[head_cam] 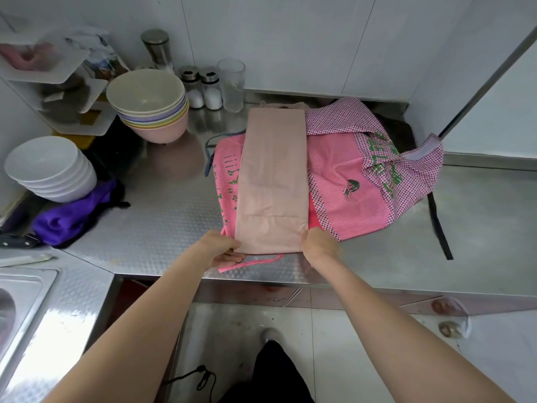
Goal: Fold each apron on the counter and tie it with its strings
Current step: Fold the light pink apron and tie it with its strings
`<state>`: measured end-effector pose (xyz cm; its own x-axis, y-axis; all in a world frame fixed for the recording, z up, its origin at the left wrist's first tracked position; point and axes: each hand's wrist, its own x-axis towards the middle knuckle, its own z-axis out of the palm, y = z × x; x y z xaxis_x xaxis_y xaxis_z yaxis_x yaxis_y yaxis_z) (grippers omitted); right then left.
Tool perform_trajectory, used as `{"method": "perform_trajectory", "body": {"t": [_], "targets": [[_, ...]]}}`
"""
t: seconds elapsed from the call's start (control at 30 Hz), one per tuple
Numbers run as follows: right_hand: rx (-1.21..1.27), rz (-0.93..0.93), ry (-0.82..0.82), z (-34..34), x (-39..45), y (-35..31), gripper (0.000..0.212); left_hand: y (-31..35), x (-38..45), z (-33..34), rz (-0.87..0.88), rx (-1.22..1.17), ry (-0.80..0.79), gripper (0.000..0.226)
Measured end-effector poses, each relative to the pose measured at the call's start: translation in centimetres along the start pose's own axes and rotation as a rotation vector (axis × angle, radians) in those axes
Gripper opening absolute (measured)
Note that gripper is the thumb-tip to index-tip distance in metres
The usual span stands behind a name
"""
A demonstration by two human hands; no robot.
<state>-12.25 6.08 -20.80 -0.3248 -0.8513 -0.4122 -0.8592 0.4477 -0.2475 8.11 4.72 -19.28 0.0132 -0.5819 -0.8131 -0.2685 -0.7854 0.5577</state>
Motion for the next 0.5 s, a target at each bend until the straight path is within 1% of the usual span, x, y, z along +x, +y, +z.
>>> {"method": "perform_trajectory", "body": {"t": [0.07, 0.1, 0.13, 0.17, 0.2, 0.23, 0.27, 0.3, 0.33, 0.37, 0.4, 0.43, 0.47, 0.5], "targets": [[-0.077, -0.006, 0.021, -0.9, -0.5, -0.2, 0.047, -0.2, 0.2, 0.0, -0.008, -0.034, -0.005, 0.006], [-0.106, -0.035, 0.077, -1.1, -0.8, -0.3, 0.043, -0.2, 0.4, -0.1, -0.010, -0.025, 0.004, 0.007], [-0.127, -0.087, 0.172, -1.4, -1.1, -0.3, 0.036, 0.0, 0.5, 0.0, -0.017, -0.005, 0.011, 0.008], [-0.130, -0.189, 0.300, -1.3, -1.5, -0.4, 0.026, 0.1, 0.5, 0.0, -0.027, 0.012, 0.015, 0.009], [-0.137, -0.343, 0.400, -1.1, -1.9, -0.8, 0.020, 0.2, 0.8, -0.1, -0.034, 0.021, 0.013, 0.009], [-0.165, -0.527, 0.435, -0.7, -2.1, -1.1, 0.020, 0.4, 0.8, 0.0, -0.042, 0.025, 0.008, 0.009], [-0.216, -0.705, 0.411, 0.0, -2.2, -1.4, 0.025, 0.6, 0.7, 0.1, -0.047, 0.031, 0.009, 0.009], [-0.254, -0.829, 0.311, 0.6, -2.4, -1.7, 0.033, 0.7, 0.6, 0.2, -0.054, 0.046, 0.013, 0.009], [-0.292, -0.861, 0.173, 1.0, -2.6, -1.8, 0.042, 0.8, 0.5, 0.3, -0.053, 0.064, 0.021, 0.010], [-0.337, -0.814, 0.034, 1.3, -2.7, -1.8, 0.049, 1.0, 0.4, 0.3, -0.055, 0.093, 0.027, 0.012], [-0.358, -0.746, -0.060, 1.7, -2.5, -1.5, 0.052, 1.1, 0.3, 0.2, -0.059, 0.134, 0.033, 0.014], [-0.371, -0.693, -0.117, 2.1, -2.0, -1.1, 0.053, 1.1, 0.3, 0.0, -0.036, 0.222, 0.056, 0.017], [-0.381, -0.671, -0.140, 2.3, -1.8, -0.8, 0.053, 1.1, 0.3, -0.3, 0.035, 0.388, 0.122, 0.021], [-0.386, -0.670, -0.149, 2.5, -1.7, -0.7, 0.053, 1.0, 0.4, -0.7, 0.163, 0.622, 0.253, 0.025]]}}
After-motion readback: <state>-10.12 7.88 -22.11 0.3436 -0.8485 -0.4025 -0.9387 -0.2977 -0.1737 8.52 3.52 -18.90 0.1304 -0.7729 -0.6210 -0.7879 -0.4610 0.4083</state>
